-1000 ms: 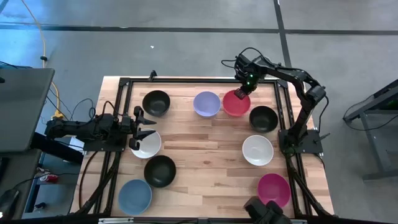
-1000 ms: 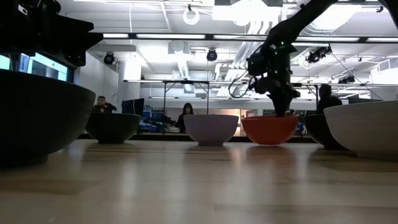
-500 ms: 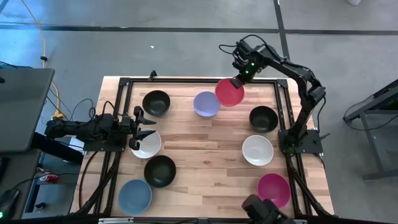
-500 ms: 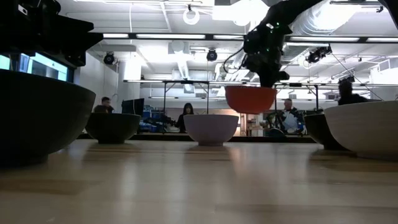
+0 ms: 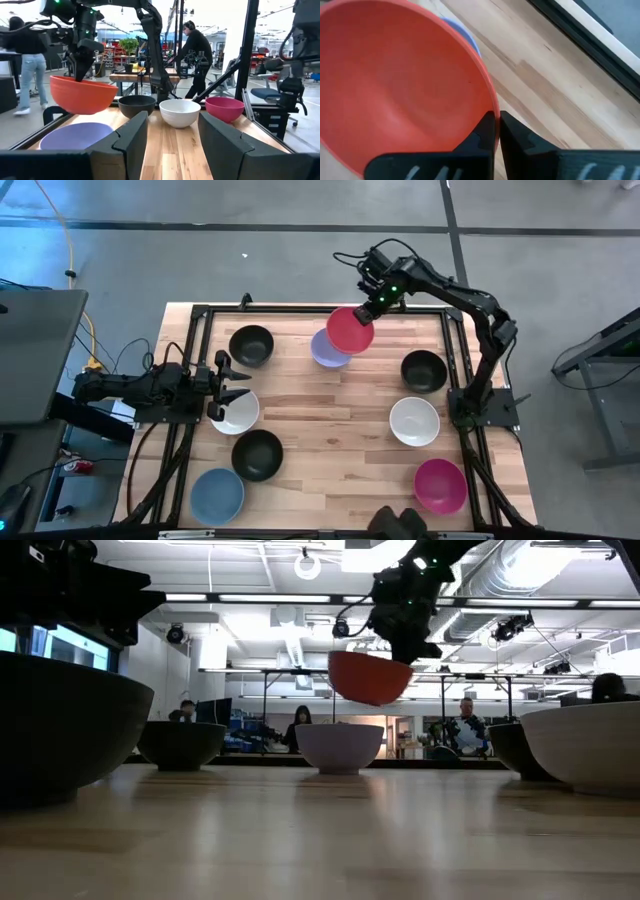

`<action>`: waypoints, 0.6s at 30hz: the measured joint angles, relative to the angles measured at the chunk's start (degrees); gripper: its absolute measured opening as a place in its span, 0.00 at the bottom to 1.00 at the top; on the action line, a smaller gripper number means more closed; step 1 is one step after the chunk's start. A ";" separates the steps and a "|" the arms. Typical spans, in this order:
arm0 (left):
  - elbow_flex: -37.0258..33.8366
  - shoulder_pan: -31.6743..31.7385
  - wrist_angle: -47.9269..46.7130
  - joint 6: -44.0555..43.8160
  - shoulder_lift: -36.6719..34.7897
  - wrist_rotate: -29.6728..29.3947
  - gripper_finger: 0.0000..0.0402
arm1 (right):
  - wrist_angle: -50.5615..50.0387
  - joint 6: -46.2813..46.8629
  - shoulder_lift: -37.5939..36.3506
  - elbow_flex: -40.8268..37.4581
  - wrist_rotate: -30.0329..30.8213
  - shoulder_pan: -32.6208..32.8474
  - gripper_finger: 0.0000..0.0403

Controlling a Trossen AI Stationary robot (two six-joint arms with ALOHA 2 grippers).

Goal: Nest bowls inside each other
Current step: Stack the orange bowl on top of the purple bowl

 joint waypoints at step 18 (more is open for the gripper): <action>0.00 -0.01 -0.75 -1.95 0.01 0.46 0.41 | -20.30 2.01 26.82 28.91 4.12 5.51 0.00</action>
